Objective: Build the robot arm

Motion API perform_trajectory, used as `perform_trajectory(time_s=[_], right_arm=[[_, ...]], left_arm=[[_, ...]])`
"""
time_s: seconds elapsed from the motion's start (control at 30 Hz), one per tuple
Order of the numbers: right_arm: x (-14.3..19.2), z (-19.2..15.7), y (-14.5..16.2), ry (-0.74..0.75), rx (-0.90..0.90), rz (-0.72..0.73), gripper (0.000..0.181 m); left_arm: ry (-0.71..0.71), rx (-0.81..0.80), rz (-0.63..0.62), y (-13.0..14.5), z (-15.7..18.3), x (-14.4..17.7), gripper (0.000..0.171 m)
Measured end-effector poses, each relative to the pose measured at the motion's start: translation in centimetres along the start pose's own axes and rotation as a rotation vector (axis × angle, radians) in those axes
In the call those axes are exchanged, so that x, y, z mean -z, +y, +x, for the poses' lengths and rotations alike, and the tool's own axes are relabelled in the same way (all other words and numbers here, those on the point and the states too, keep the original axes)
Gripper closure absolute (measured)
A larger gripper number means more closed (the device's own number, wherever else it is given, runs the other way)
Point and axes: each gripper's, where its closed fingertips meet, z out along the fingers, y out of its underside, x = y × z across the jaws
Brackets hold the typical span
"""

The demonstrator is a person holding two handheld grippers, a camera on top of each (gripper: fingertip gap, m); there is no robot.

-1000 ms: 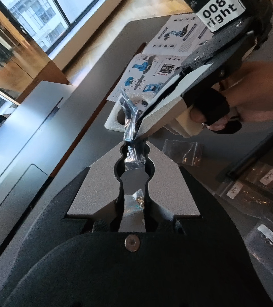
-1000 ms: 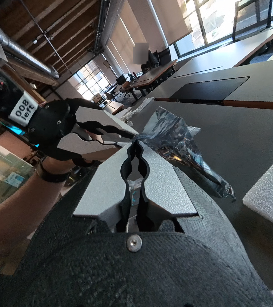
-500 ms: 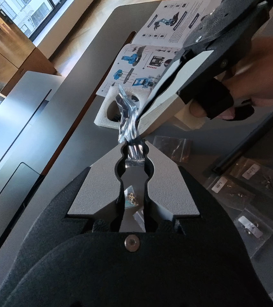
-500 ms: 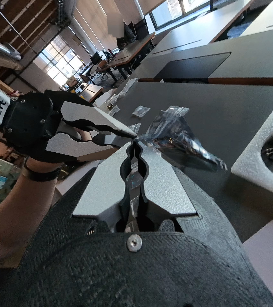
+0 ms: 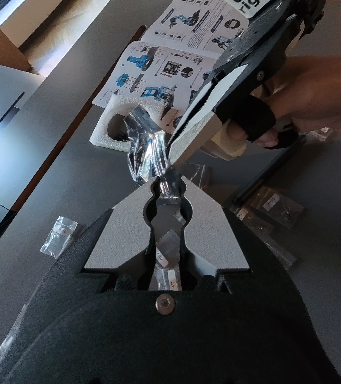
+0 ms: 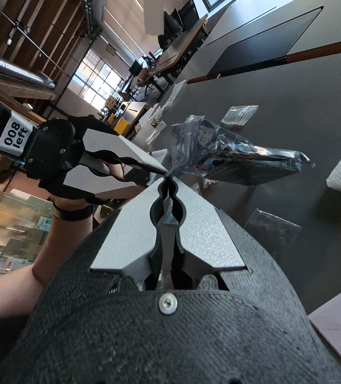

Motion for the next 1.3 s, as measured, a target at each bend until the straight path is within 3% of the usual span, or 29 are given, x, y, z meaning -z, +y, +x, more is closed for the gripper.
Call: perform_trajectory(time_s=[0.2,0.33,0.5,0.7,1.13,1.3], right_arm=[[0.3,0.2,1.3,0.079,0.051,-0.078,0.181],[-0.2,0.0,1.7,0.080,0.020,-0.098,0.181],[-0.8,-0.1,1.2,0.086,-0.056,-0.084,0.181],[-1.3,-0.4,1.0,0.112,-0.020,-0.105,0.181],[-1.4,-1.0,1.4,0.089,0.035,-0.148,0.181],[-1.3,-1.2,1.4,0.082,0.028,-0.146,0.181]], left_arm=[[0.071,0.039,-0.020,0.3,1.3,0.0,0.171],[-0.030,-0.019,-0.064,0.8,0.7,-0.2,0.160],[-0.192,-0.087,-0.103,1.0,0.3,-0.1,0.159],[-0.335,-0.123,-0.118,1.4,-0.5,0.1,0.160],[-0.157,0.055,0.018,1.3,0.2,1.1,0.162],[-0.157,0.034,0.014,1.3,0.3,1.2,0.162]])
